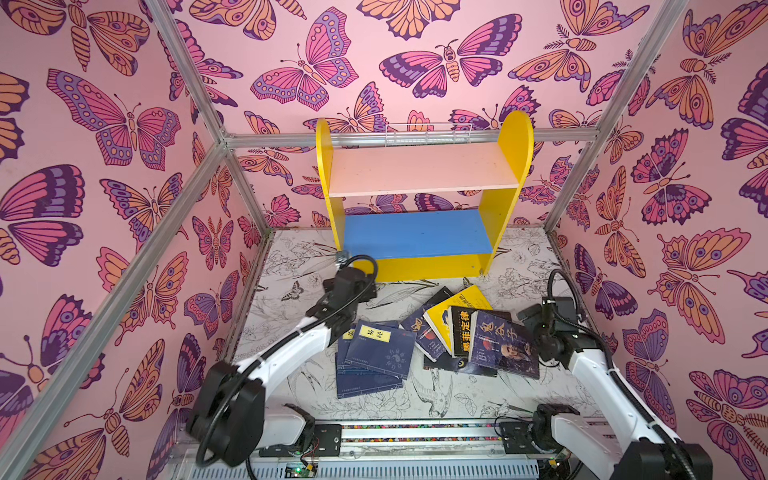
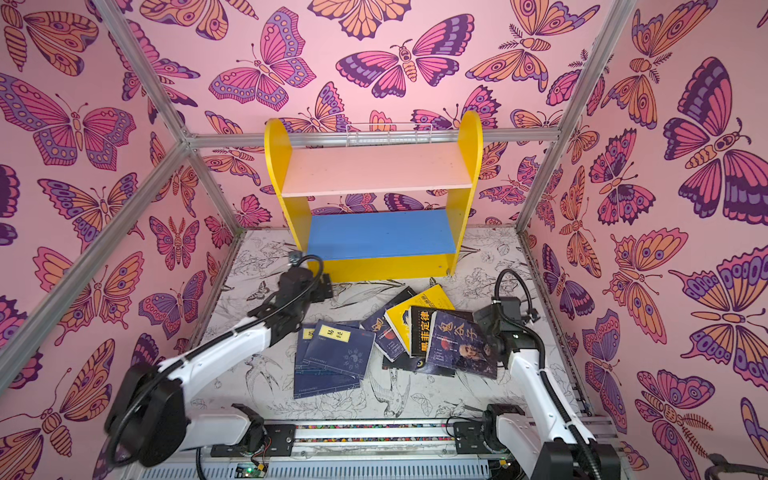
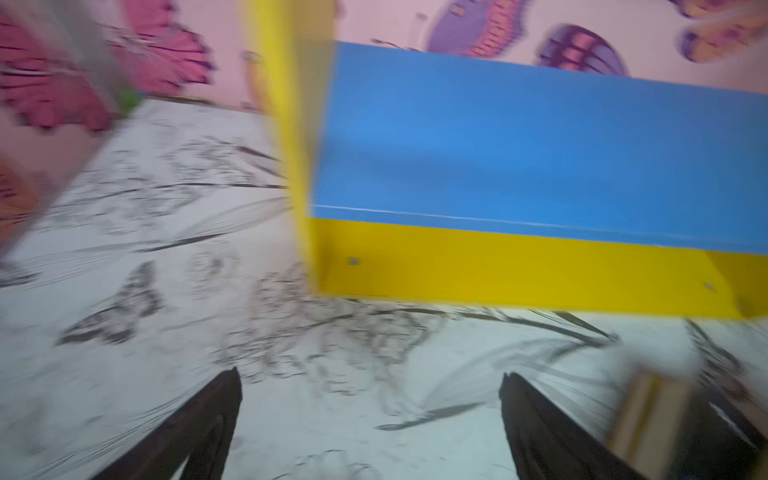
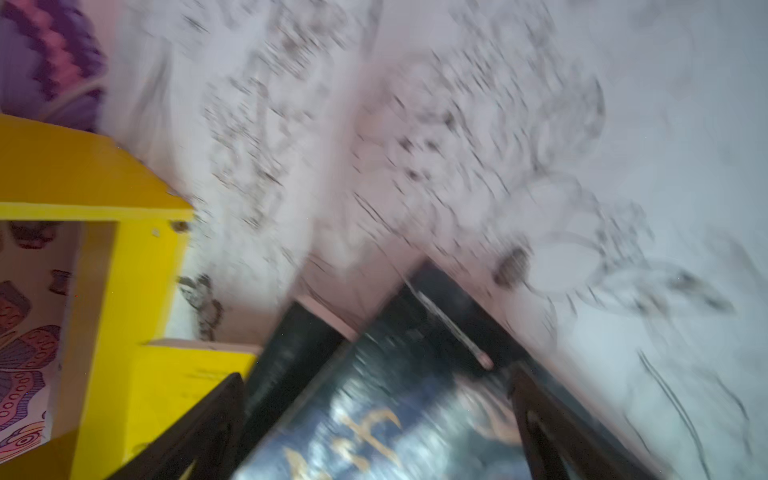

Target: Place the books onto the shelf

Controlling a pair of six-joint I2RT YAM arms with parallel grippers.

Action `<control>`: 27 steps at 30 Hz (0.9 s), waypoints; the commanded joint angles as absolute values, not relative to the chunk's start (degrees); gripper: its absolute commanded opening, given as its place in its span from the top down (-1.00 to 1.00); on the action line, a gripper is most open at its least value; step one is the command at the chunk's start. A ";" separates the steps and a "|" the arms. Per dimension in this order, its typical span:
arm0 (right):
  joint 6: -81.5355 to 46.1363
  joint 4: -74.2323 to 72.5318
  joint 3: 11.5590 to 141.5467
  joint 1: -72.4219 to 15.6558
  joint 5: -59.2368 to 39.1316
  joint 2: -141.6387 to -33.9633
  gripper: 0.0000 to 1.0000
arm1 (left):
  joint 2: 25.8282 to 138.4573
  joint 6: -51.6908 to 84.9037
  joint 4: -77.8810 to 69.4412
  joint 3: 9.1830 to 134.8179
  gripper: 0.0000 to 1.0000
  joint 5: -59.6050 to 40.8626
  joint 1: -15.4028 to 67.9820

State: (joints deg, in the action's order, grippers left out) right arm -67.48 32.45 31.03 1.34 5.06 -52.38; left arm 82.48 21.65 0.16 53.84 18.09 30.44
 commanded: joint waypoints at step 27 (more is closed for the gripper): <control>-89.63 21.14 13.64 1.40 -17.79 -48.08 -0.88 | 130.20 7.10 18.01 104.47 -0.56 -18.78 50.19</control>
State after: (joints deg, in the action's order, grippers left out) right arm -91.31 25.50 16.60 1.41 -20.21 -44.80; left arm 128.53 8.54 16.80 103.31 -21.32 50.28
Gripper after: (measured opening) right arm 0.947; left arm 0.793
